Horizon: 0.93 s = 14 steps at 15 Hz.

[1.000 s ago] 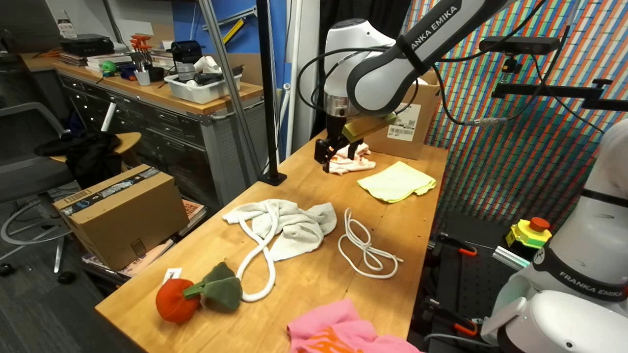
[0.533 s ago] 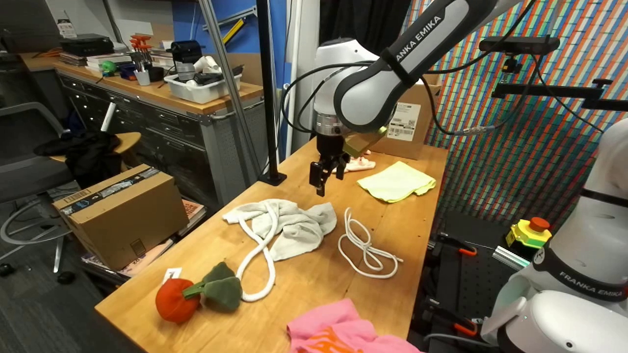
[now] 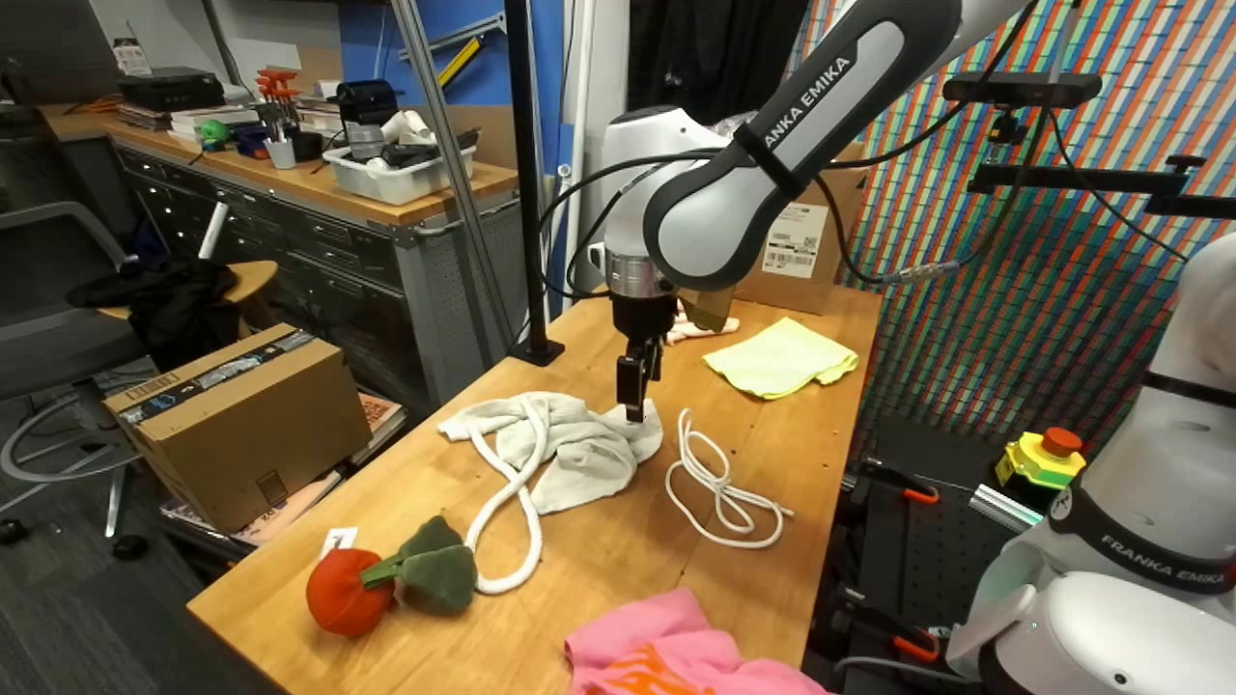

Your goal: Separate the objects on the table.

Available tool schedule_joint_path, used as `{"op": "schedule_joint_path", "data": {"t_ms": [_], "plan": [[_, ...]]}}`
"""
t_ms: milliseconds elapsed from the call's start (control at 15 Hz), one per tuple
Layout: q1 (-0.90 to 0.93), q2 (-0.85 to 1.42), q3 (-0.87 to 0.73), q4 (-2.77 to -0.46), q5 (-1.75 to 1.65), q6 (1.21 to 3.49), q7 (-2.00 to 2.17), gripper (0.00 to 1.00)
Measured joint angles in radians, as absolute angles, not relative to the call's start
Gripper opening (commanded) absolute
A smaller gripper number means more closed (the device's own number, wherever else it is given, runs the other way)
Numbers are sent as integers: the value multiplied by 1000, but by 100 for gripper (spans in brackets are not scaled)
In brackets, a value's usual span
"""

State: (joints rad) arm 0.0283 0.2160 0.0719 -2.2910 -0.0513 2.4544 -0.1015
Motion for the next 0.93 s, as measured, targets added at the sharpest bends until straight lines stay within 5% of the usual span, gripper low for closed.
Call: {"op": "schedule_joint_path", "data": {"t_ms": [933], "plan": [[64, 413, 53, -2235, -93, 2759, -79, 100]]}}
